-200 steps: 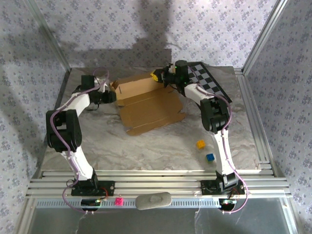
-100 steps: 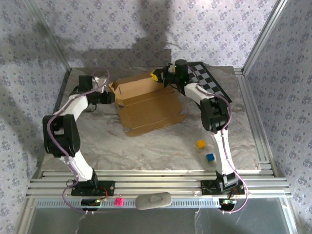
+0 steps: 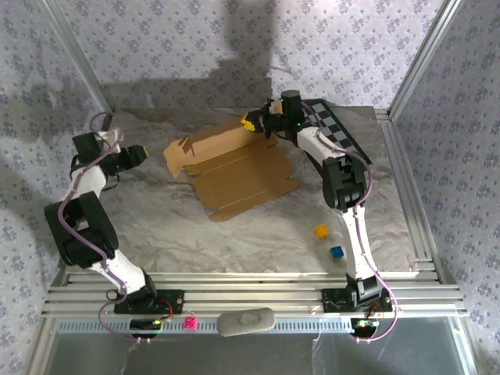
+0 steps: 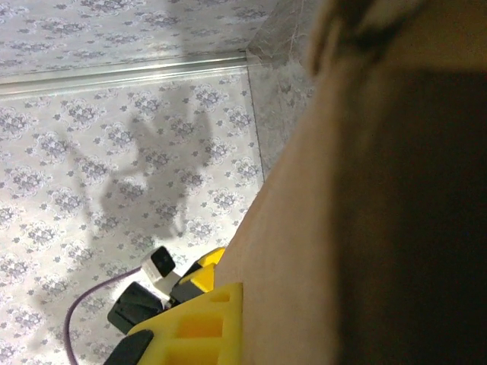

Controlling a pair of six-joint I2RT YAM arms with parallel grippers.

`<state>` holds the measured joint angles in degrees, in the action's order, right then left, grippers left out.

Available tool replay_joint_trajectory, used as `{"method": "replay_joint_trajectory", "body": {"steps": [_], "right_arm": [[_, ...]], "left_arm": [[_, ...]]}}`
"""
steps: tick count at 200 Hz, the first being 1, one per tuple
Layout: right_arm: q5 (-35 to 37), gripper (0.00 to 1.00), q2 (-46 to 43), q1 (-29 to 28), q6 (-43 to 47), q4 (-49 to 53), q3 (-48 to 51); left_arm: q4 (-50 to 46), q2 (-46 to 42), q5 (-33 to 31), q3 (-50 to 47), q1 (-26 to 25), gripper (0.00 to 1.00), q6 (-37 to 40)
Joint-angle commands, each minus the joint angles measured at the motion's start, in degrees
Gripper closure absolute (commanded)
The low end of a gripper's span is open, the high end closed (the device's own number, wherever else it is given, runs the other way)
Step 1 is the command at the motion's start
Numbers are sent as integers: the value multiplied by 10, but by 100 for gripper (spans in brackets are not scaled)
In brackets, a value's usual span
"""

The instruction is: Fold the paper box

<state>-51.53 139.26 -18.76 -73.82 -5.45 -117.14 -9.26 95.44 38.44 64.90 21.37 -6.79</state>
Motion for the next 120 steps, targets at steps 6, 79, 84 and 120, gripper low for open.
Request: {"method": "replay_joint_trajectory", "body": {"steps": [6, 79, 84, 120], "right_arm": [[-5, 100, 32, 1, 36, 63, -12], [14, 100, 32, 2, 24, 51, -10], [15, 100, 32, 2, 22, 47, -10], [26, 100, 34, 4, -5, 2, 1]], "left_arm": [[-21, 87, 55, 91, -4, 54, -98], [-192, 245, 4, 270, -160, 58, 0], [-191, 241, 7, 265, -164, 58, 0], [-148, 178, 7, 176, -179, 58, -39]]}}
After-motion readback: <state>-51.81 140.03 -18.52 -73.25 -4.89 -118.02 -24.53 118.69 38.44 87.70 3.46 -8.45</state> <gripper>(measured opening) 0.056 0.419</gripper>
